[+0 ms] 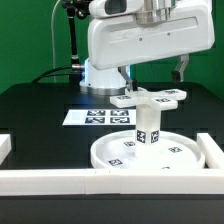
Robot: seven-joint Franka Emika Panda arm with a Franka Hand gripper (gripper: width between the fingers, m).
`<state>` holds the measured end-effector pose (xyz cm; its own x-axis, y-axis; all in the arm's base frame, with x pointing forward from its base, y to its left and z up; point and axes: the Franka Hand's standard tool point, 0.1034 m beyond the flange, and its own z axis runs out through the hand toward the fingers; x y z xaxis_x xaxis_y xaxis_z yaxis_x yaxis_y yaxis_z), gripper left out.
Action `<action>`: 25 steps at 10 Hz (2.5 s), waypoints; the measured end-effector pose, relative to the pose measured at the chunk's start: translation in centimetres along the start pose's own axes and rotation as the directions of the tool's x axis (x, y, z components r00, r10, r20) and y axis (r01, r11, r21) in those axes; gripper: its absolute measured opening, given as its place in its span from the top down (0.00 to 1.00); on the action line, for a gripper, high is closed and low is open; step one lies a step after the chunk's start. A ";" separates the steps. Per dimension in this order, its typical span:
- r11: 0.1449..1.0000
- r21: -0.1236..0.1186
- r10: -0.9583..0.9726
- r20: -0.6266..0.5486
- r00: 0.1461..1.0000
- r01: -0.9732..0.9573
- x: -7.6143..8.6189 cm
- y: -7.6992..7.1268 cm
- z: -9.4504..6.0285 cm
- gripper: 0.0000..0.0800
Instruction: Assemble round table
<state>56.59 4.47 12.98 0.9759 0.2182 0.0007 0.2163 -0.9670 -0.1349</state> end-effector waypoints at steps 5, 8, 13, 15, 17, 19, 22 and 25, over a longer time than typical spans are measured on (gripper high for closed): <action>0.901 -0.021 -0.432 0.013 0.902 0.432 -0.4 0.5 0.3 0.19; 0.799 -0.025 -0.601 0.031 0.799 0.601 -0.5 0.6 0.4 0.19; 0.691 -0.037 -0.721 0.047 0.692 0.722 -0.3 0.9 1.2 0.19; 0.677 -0.036 -0.732 0.069 0.678 0.735 -0.4 1.1 1.8 0.19; 0.669 -0.038 -0.737 0.088 0.670 0.742 -0.3 1.2 2.3 0.19; 0.677 -0.042 -0.729 0.097 0.678 0.735 -0.4 1.2 2.3 0.36; 0.681 -0.043 -0.725 0.098 0.682 0.731 -0.4 1.3 2.3 0.44; 0.713 -0.047 -0.694 0.095 0.714 0.699 -0.4 1.4 2.3 0.44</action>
Offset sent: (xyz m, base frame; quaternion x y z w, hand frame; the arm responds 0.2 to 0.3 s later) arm -0.0068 0.0095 -0.0015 -0.0176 0.0319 -0.3807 0.9240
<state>56.42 3.32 10.51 0.5439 0.8392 0.0003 0.8381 -0.5432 -0.0493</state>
